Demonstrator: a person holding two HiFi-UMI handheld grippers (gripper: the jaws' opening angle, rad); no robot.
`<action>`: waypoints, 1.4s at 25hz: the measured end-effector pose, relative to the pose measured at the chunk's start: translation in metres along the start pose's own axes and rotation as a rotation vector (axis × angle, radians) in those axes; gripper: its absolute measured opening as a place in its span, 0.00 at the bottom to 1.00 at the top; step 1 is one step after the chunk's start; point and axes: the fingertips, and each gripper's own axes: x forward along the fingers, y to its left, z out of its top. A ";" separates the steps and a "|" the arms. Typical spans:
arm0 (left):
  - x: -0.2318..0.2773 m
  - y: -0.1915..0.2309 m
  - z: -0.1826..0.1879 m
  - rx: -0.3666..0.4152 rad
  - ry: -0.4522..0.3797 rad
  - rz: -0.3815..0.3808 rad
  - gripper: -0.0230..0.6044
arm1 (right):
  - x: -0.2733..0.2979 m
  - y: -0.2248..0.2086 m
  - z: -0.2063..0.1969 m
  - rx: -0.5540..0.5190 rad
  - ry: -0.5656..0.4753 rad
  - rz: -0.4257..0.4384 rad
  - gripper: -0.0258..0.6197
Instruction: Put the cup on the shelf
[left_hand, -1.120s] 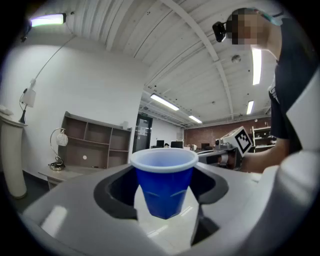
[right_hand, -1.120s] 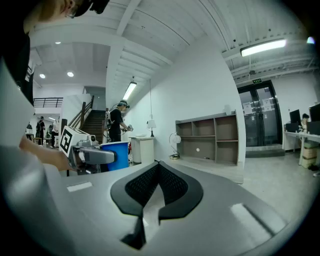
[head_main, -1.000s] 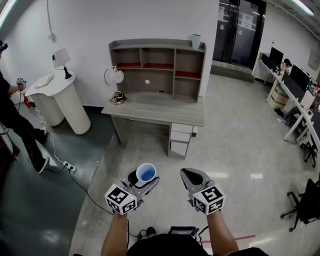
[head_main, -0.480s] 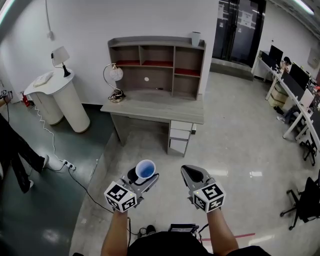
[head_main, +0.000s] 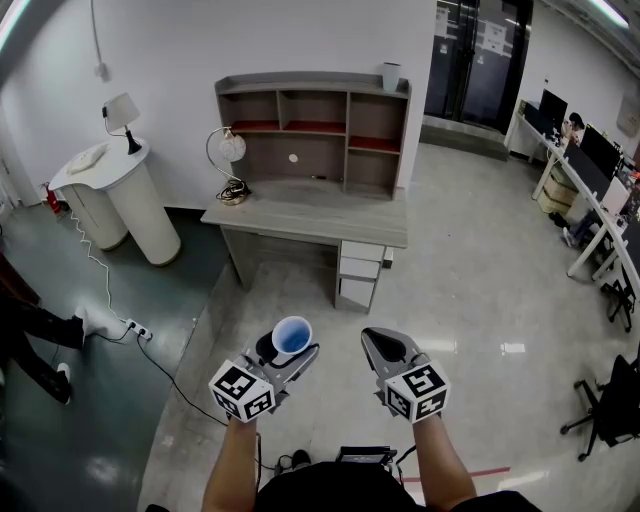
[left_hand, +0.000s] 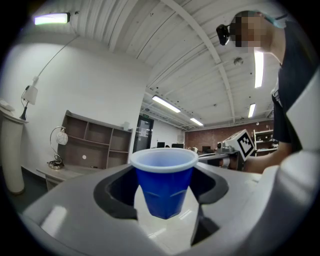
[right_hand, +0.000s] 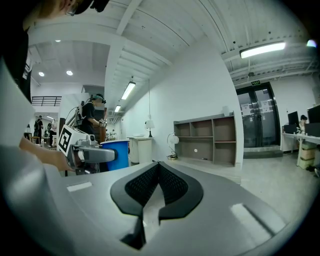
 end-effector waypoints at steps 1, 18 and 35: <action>0.001 -0.002 0.001 -0.001 -0.003 -0.001 0.51 | -0.001 -0.001 0.000 0.001 0.001 0.001 0.06; 0.034 -0.029 -0.008 -0.012 -0.003 0.046 0.51 | -0.035 -0.040 -0.016 0.018 0.009 0.028 0.06; 0.061 0.020 -0.020 -0.056 0.014 0.053 0.51 | 0.006 -0.070 -0.027 0.058 0.040 0.032 0.06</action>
